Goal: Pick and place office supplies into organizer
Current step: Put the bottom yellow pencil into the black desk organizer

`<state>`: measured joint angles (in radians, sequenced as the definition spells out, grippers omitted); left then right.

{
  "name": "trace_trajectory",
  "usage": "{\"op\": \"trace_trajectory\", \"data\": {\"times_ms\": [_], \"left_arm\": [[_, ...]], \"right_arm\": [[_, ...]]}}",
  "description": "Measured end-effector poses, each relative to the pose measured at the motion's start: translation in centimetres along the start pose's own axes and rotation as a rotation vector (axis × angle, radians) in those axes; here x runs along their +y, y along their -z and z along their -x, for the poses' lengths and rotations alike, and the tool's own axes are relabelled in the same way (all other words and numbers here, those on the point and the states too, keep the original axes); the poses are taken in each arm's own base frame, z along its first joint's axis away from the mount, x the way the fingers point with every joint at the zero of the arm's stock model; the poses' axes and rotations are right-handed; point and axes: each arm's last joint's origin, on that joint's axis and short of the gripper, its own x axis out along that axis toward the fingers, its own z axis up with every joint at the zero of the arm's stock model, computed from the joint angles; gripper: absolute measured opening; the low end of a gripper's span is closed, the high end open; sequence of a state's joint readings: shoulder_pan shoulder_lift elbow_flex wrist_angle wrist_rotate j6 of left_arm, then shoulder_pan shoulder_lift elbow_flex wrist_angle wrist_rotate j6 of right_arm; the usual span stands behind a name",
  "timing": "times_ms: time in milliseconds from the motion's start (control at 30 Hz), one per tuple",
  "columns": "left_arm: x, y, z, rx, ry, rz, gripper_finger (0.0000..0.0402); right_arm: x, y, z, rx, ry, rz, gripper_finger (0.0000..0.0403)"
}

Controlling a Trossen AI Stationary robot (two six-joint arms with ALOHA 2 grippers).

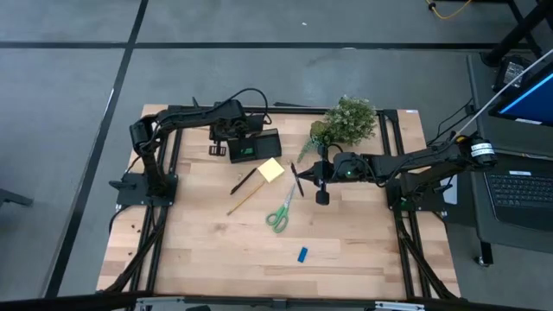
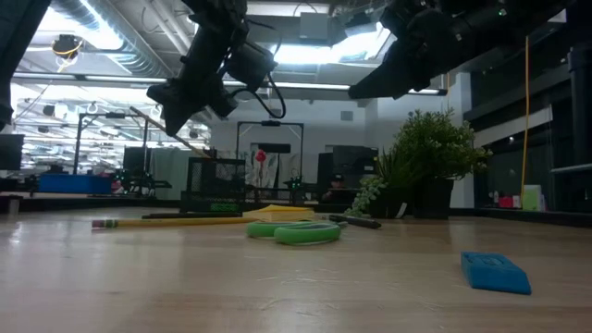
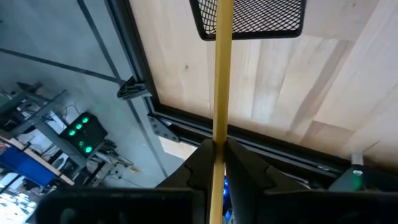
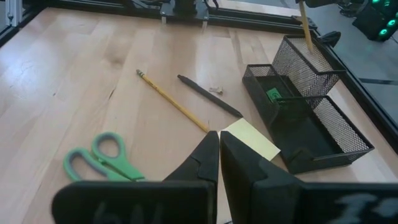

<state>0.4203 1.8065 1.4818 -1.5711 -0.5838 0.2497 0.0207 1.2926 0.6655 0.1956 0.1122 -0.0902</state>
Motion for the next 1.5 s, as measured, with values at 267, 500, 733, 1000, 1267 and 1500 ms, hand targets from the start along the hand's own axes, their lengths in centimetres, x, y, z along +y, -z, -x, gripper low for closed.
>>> {"op": "trace_trajectory", "data": {"times_ms": [267, 500, 733, 1000, 1267, 1500], "left_arm": [[0.3, 0.0, 0.2, 0.001, -0.027, -0.028, 0.0031], [1.3, -1.2, 1.2, -0.033, -0.049, -0.034, 0.0031], [1.1, -2.3, 0.3, 0.002, -0.042, -0.087, 0.0031], [1.2, -2.4, 0.3, 0.007, -0.058, -0.059, 0.0035], [0.8, -2.5, 0.5, -0.004, -0.049, -0.029, 0.0036], [-0.6, -4.2, -0.1, 0.021, -0.019, -0.086, 0.0036]], "right_arm": [[-0.9, 0.1, -0.1, 0.002, 0.030, -0.016, 0.0019], [-1.3, 0.0, -0.1, -0.005, 0.044, -0.022, 0.0019], [-1.3, 0.0, -0.1, -0.004, 0.044, -0.021, 0.0019], [-1.3, 0.1, -0.1, -0.001, 0.043, -0.015, 0.0019], [-1.3, 0.1, -0.1, 0.000, 0.043, -0.014, 0.0019], [-1.3, 0.1, -0.1, 0.003, 0.043, -0.010, 0.0019]]}}
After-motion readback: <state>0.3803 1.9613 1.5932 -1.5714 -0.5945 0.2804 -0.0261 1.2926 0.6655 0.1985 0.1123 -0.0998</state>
